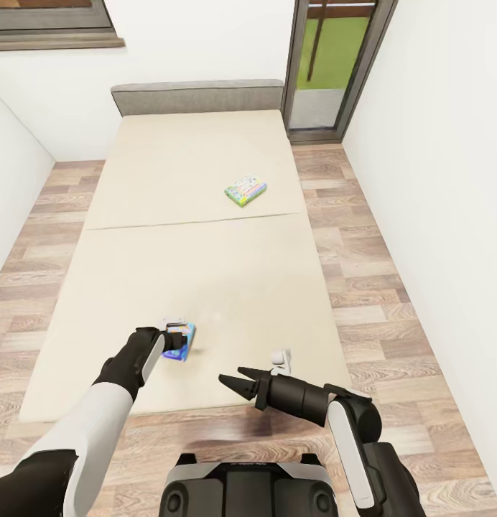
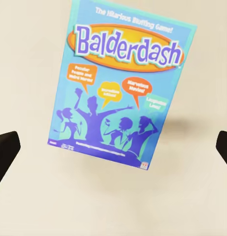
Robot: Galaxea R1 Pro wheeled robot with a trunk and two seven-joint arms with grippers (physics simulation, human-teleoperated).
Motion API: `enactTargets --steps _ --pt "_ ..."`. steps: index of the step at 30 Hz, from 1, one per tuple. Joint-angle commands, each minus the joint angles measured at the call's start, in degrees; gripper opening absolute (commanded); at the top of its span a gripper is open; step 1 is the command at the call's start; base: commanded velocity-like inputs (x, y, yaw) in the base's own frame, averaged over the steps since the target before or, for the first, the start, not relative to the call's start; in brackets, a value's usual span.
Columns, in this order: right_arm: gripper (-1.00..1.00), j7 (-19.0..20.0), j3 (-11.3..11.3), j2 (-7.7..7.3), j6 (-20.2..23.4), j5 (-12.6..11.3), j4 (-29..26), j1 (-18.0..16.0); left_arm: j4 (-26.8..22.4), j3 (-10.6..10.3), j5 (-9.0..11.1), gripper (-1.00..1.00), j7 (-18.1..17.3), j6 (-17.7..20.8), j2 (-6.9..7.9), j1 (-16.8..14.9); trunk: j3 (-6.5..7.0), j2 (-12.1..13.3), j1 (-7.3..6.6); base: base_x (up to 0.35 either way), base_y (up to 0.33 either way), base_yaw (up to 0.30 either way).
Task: Put all the toys in the child's room - the three board games (two on the bed and one on the table), the two jigsaw puzzles on the table, and the tennis ball on the table - inside the toy box on the table in the child's room.
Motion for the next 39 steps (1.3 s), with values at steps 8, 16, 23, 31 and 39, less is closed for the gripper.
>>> enactTargets --steps 8,16,23,31,39 --pt "1.00 0.0 0.0 0.02 0.2 -0.1 0.0 0.0 -0.1 0.2 0.0 1.00 0.1 0.3 -0.07 0.0 -0.07 -0.1 0.04 0.091 0.055 0.000" --pt "1.00 -0.1 0.0 0.02 0.1 -0.1 0.0 0.2 -0.1 0.2 0.0 1.00 0.1 0.3 -0.12 0.0 -0.07 -0.1 0.04 0.014 0.008 0.000" --pt "1.00 -0.1 0.0 0.02 -0.1 -0.1 0.0 0.2 -0.1 0.2 0.0 1.00 0.1 0.3 -0.04 0.0 -0.07 -0.1 0.04 0.002 0.022 0.000" --pt "1.00 -0.1 0.0 0.02 -0.3 -0.1 0.0 0.2 -0.1 0.2 0.0 1.00 0.1 0.3 -0.02 0.0 -0.07 -0.1 0.04 0.018 0.119 0.000" --pt "1.00 -0.2 0.0 0.02 -0.4 -0.1 0.0 0.2 -0.1 0.2 0.0 1.00 0.1 0.3 -0.04 0.0 -0.07 -0.1 0.04 0.004 0.017 0.000"
